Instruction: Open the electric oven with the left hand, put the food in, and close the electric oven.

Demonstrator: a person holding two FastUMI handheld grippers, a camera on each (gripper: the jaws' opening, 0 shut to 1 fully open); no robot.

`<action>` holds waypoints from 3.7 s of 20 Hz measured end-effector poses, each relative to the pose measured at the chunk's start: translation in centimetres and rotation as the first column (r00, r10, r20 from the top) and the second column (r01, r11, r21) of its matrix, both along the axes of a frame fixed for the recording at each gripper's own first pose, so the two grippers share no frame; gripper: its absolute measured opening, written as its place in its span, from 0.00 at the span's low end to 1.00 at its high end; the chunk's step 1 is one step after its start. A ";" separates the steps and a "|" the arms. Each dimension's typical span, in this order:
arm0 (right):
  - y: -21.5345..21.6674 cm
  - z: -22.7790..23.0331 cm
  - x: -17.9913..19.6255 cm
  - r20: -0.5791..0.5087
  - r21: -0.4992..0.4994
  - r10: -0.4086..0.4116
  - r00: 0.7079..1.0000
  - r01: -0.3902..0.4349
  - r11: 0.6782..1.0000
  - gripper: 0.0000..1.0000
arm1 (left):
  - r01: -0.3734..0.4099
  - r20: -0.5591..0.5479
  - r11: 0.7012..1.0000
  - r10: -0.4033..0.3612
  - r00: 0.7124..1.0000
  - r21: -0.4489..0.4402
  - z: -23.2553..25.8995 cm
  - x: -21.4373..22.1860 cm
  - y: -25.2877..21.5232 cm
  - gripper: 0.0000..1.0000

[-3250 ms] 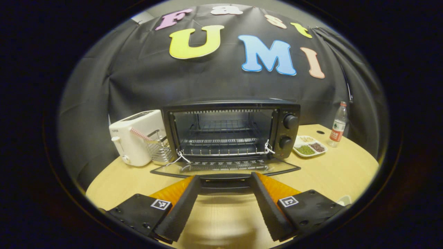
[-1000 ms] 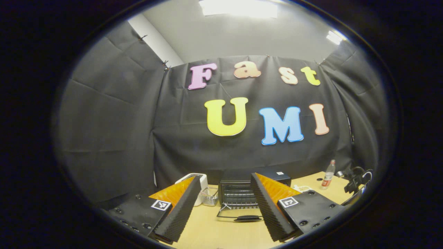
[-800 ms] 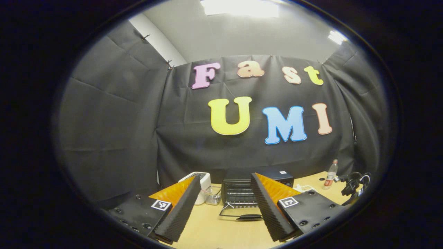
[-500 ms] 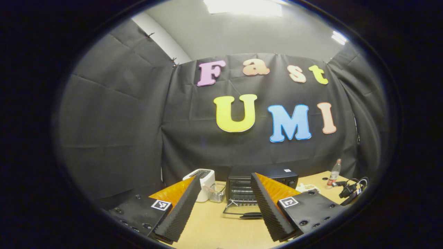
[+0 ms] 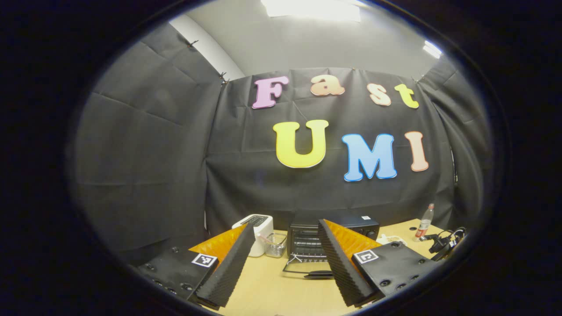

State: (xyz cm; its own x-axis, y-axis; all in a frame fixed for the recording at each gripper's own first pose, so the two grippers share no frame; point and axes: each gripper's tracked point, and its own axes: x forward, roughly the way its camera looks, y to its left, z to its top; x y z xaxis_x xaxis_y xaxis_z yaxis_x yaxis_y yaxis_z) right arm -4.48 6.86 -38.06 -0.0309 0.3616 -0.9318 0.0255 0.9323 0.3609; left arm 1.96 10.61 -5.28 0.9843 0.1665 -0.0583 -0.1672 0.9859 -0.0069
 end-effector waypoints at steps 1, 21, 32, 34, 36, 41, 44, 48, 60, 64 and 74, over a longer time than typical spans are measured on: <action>-0.7 0.3 0.2 0.015 0.011 0.010 1.000 -0.011 1.000 0.00 | 0.002 0.001 1.000 -0.002 1.000 0.002 0.0 0.1 0.1 1.00; 2.6 4.0 2.6 -0.076 0.458 -0.323 0.943 0.320 0.829 0.00 | 0.021 0.015 1.000 -0.021 1.000 0.006 1.0 0.6 -0.7 1.00; 8.4 7.1 9.5 -0.030 0.434 -0.554 0.832 0.510 0.743 0.00 | 0.018 0.010 1.000 -0.018 1.000 -0.023 -0.4 2.6 2.5 1.00; 9.8 7.2 10.9 -0.041 0.439 -0.598 0.800 0.552 0.709 0.00 | 0.015 0.011 1.000 -0.014 1.000 -0.025 -0.5 3.0 3.5 1.00; 11.1 7.2 12.2 -0.058 0.436 -0.639 0.767 0.595 0.675 0.00 | 0.009 0.007 1.000 -0.009 1.000 -0.018 -1.0 3.5 4.6 1.00; 14.6 7.1 15.8 -0.070 0.449 -0.714 0.697 0.661 0.601 0.00 | -0.014 0.001 1.000 0.014 1.000 -0.019 -1.7 5.1 7.7 1.00; 16.7 7.1 18.4 -0.103 0.466 -0.769 0.631 0.714 0.523 0.00 | -0.023 -0.013 1.000 0.023 1.000 -0.019 -2.7 6.3 9.3 1.00; 18.9 6.3 21.4 -0.139 0.464 -0.810 0.570 0.760 0.455 0.00 | -0.030 -0.029 1.000 0.029 0.999 -0.010 -3.7 7.8 11.0 1.00; 21.9 4.4 30.3 -0.185 0.475 -0.901 0.393 0.838 0.268 0.01 | -0.060 -0.087 0.998 0.061 0.994 0.005 -5.9 9.7 14.3 1.00; 22.6 4.2 31.7 -0.188 0.481 -0.911 0.368 0.843 0.242 0.01 | -0.068 -0.097 0.998 0.070 0.993 0.015 -6.0 9.4 14.8 1.00; 23.0 8.2 30.1 -0.098 0.612 -0.875 0.474 0.722 0.322 0.83 | -0.037 -0.087 0.999 0.038 0.995 0.011 -5.4 9.3 12.4 1.00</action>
